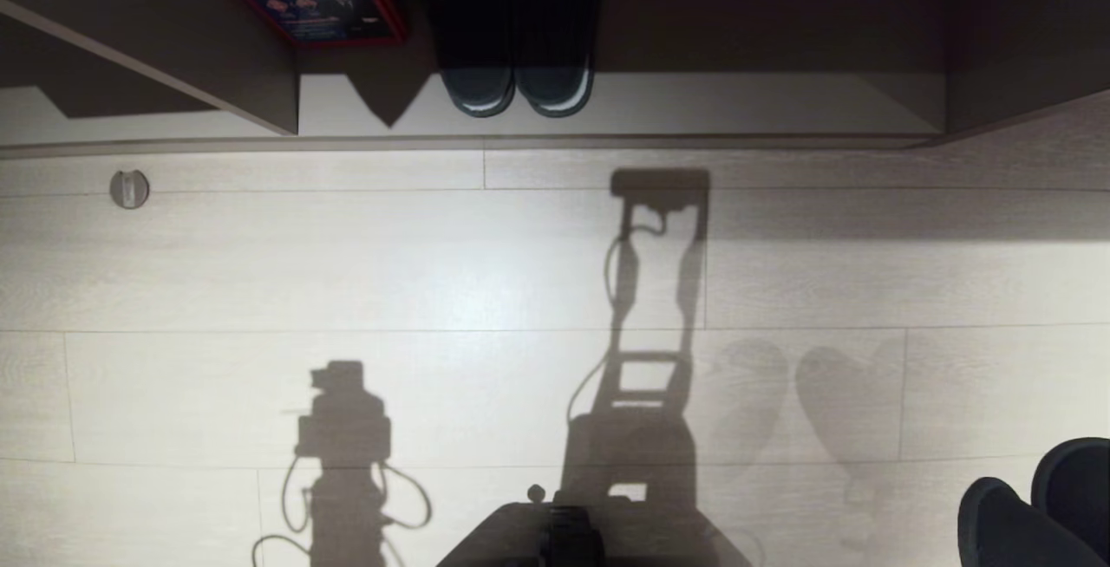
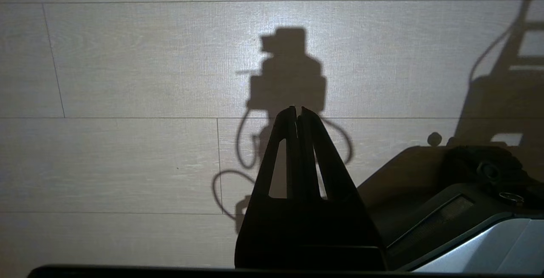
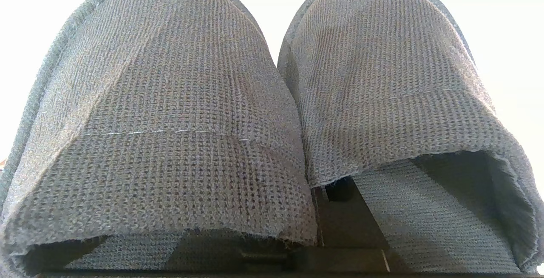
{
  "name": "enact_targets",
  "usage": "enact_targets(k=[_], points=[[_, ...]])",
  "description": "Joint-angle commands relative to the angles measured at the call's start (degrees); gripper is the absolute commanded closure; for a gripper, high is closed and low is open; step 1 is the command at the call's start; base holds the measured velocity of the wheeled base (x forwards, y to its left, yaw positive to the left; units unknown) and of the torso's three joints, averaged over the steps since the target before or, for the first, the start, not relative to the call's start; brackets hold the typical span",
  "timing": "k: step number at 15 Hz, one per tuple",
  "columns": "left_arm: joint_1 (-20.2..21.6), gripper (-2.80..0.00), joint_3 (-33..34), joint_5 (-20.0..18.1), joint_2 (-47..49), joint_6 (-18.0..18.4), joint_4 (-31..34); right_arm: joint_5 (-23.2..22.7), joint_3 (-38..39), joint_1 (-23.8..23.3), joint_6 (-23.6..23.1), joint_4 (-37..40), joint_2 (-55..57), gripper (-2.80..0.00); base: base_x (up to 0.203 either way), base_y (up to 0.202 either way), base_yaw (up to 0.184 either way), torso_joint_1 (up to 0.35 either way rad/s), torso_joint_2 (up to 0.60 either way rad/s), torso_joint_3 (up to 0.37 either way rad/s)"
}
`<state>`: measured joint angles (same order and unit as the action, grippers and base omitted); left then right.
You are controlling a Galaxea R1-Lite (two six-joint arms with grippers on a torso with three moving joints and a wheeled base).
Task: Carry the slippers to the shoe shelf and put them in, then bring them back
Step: Place the slippers on the floor
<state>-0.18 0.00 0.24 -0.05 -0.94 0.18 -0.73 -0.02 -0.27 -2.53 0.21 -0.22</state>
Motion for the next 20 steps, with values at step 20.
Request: enact_targets(k=[20], points=[[0.0,0.0,0.1,0.0,0.0,-0.1,0.0,-0.1,0.0,0.0,0.0,0.0,0.0,0.0,0.0,0.0,0.0,0.003,0.0,0.205]])
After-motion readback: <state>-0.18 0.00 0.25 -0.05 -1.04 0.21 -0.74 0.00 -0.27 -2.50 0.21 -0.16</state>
